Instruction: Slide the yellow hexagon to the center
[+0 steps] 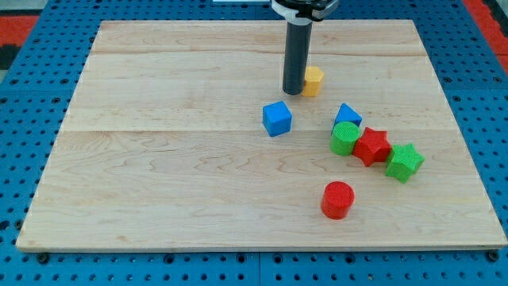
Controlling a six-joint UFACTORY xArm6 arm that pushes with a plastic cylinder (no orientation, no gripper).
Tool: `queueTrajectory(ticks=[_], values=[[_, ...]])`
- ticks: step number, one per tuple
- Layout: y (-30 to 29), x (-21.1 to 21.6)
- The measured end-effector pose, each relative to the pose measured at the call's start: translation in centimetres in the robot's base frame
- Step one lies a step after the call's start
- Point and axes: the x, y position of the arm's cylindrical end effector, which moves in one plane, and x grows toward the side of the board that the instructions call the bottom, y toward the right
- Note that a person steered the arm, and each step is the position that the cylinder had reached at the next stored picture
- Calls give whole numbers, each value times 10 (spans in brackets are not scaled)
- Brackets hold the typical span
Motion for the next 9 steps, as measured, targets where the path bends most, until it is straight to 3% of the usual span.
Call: queueTrajectory(ticks=[3, 4, 5, 6, 7, 9], values=[[44, -30], [73, -6], [125, -33], [96, -74], [-2, -72], [86, -91]])
